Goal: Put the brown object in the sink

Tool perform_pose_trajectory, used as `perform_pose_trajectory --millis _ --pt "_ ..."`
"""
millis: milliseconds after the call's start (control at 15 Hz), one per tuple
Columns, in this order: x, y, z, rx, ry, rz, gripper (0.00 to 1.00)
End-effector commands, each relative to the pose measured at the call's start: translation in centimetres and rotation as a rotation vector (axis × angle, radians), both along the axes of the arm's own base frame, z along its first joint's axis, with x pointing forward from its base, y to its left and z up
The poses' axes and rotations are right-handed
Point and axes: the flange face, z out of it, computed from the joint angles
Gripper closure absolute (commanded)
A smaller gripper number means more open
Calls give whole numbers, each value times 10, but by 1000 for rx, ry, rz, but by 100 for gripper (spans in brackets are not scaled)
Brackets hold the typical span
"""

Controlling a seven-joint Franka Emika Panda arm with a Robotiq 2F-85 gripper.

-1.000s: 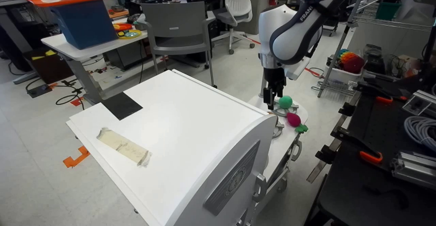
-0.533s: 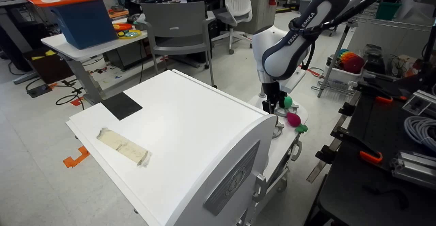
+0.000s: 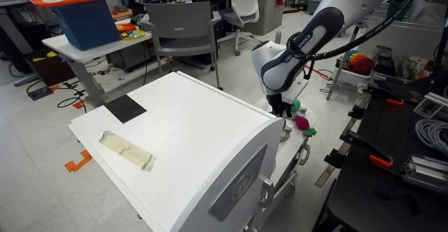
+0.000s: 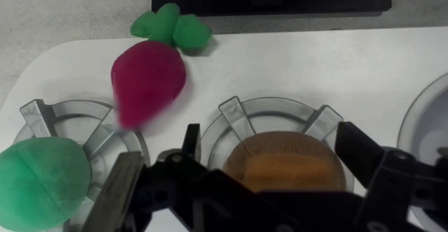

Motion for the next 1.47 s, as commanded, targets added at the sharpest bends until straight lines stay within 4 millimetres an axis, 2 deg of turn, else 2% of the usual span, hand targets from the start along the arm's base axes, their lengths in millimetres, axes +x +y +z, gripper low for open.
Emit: perform_pose_trajectory --millis 0,267,600,800,1067,1400 --pt "16 6 -14 -37 -13 22 28" --pt "25 14 -21 -61 -33 63 59" --pt "10 48 -9 -86 0 190 90" --pt "-8 81 -2 -81 12 309 96" --pt "-27 125 0 -41 10 428 93" --pt "-26 168 -16 -10 2 543 93"
